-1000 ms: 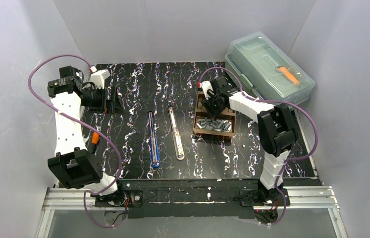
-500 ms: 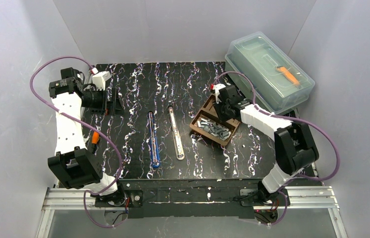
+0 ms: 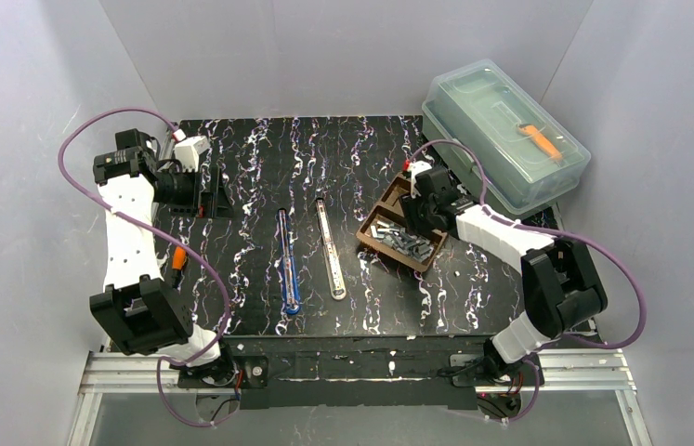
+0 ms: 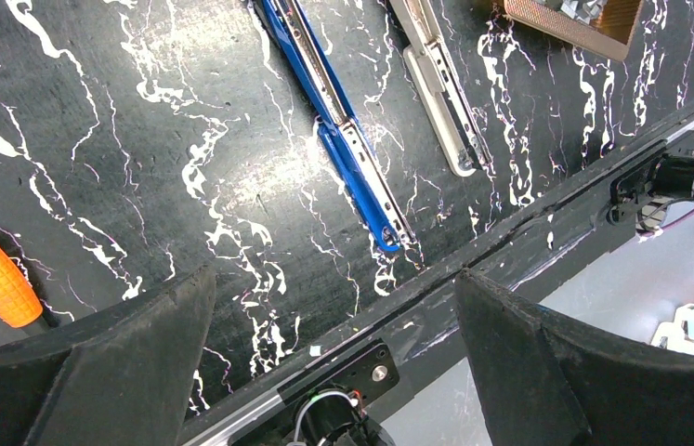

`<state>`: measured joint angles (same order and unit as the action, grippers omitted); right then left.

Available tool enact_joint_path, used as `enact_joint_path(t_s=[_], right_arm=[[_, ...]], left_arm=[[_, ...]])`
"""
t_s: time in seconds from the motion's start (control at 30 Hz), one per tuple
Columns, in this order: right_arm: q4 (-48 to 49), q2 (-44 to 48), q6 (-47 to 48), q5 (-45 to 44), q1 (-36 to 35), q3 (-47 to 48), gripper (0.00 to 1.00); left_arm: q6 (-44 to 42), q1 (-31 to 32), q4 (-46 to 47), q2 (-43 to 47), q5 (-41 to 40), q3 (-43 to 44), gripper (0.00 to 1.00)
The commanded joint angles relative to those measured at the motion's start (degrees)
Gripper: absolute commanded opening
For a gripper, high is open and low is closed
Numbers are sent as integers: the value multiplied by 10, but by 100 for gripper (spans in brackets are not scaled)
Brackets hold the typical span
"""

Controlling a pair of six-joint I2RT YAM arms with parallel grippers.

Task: Load the staples into the stapler
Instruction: Adjust the staple box at the center of the board.

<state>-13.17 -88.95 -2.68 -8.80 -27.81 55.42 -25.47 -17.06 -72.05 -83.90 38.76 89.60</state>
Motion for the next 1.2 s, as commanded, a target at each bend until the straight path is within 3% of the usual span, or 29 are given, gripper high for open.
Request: enact_joint_path(t_s=[0.0,0.17,0.3,0.4,0.7,0.87,1.17], right_arm=[[4,-2,10,19,-1,51,59],[9,-11,37,18,-1,80,65],[6,-47,68,33,-1,102,79],[1,-70,80,45,-1,112,81],[32,-92,69,54,-1,99,63],[48,-81,57,40,-1,75,39],[60,-37,32,-7,-1,18,31]], left_arm=[[-5,3,-10,26,22,-2,99],[-3,3,-10,27,23,-3,99],[-3,3,-12,29,24,2,99],[-7,3,-14,30,22,5,99],[-7,3,-15,38,23,3,99],[-7,3,-14,40,27,5,99],[-7,2,-12,41,34,11,99]])
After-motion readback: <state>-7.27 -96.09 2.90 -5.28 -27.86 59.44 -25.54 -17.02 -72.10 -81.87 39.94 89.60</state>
